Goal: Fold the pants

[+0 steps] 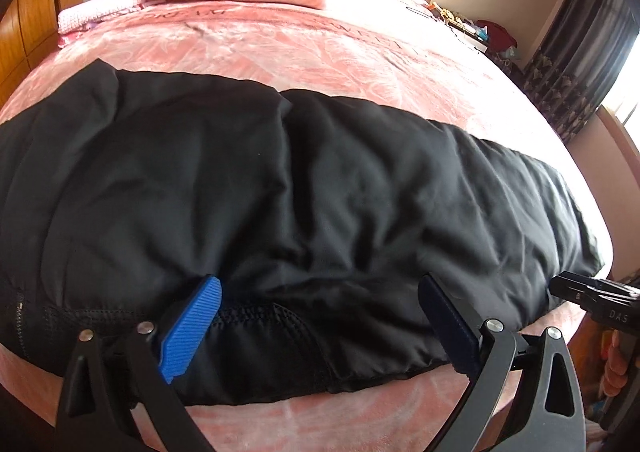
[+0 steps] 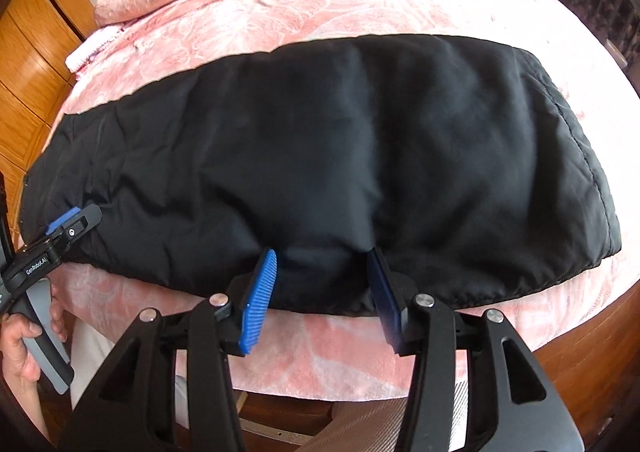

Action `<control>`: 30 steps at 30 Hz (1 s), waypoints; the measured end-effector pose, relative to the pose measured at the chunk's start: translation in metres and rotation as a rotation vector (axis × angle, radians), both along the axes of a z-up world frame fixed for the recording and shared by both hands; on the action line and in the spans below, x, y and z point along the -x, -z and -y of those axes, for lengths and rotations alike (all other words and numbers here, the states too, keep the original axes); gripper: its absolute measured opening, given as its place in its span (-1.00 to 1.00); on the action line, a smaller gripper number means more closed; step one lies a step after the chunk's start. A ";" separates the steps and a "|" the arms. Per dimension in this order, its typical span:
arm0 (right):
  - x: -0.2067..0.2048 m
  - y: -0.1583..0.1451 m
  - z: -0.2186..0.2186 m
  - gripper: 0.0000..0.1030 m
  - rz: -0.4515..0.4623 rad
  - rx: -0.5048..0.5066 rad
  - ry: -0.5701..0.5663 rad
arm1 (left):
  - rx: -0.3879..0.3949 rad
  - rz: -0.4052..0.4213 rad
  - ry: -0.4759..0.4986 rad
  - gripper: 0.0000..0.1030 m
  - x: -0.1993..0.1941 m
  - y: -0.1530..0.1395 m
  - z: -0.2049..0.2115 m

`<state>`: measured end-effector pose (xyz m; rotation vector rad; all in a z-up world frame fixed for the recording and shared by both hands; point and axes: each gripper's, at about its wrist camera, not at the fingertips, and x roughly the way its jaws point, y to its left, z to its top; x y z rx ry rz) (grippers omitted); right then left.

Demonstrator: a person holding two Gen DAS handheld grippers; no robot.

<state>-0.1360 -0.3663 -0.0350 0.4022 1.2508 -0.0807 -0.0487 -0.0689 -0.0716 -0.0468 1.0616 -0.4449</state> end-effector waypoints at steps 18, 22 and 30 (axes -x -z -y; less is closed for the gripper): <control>-0.018 0.010 -0.035 -0.04 0.012 -0.169 -0.070 | -0.140 0.074 -0.084 0.93 0.005 0.012 -0.072; -0.018 0.005 -0.034 -0.05 0.016 -0.176 -0.091 | -0.101 0.054 -0.113 0.92 0.008 0.001 -0.075; 0.041 -0.025 0.067 0.13 0.113 -0.188 0.194 | -0.011 0.095 -0.014 0.92 0.010 -0.025 -0.019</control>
